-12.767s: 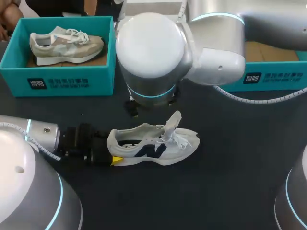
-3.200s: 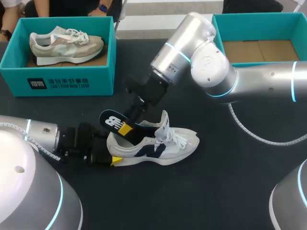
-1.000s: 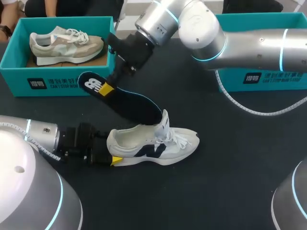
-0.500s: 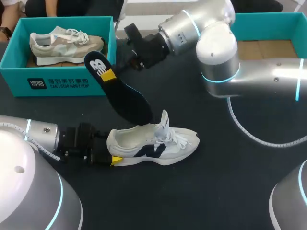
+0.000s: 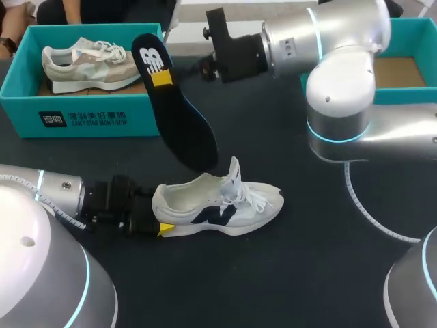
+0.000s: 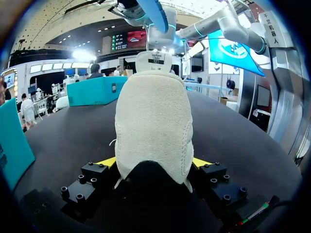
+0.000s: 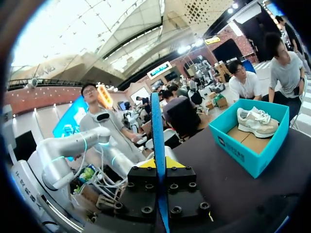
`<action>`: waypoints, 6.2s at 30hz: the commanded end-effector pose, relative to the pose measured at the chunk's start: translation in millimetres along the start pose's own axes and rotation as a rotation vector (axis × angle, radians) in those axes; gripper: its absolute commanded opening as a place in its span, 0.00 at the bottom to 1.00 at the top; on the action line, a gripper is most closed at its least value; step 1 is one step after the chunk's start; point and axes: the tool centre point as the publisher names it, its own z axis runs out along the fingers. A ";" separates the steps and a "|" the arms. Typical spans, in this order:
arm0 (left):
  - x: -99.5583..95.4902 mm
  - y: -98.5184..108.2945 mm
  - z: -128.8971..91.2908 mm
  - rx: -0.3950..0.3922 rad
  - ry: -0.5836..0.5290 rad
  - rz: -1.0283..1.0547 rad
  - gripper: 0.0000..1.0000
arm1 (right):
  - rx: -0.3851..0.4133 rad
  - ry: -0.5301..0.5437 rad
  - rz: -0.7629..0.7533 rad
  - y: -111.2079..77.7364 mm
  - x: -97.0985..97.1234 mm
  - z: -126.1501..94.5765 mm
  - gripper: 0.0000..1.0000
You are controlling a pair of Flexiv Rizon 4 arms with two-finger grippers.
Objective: Take the shoe out of the shoebox, open the shoe tongue, remove and reinsert the insole, then place the shoe into the shoebox
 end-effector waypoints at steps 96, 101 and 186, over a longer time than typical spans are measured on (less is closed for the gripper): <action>0.2 3.1 -0.1 -0.005 0.001 -0.001 0.00 | -0.311 0.106 0.255 25.9 177.2 -99.4 0.00; 0.2 3.1 -0.1 -0.005 0.001 -0.001 0.00 | -0.330 0.105 0.354 22.3 182.5 -104.3 0.00; -22.0 -43.5 -59.0 -0.182 0.024 -0.170 1.00 | -0.352 0.173 0.441 17.8 196.0 -109.5 0.00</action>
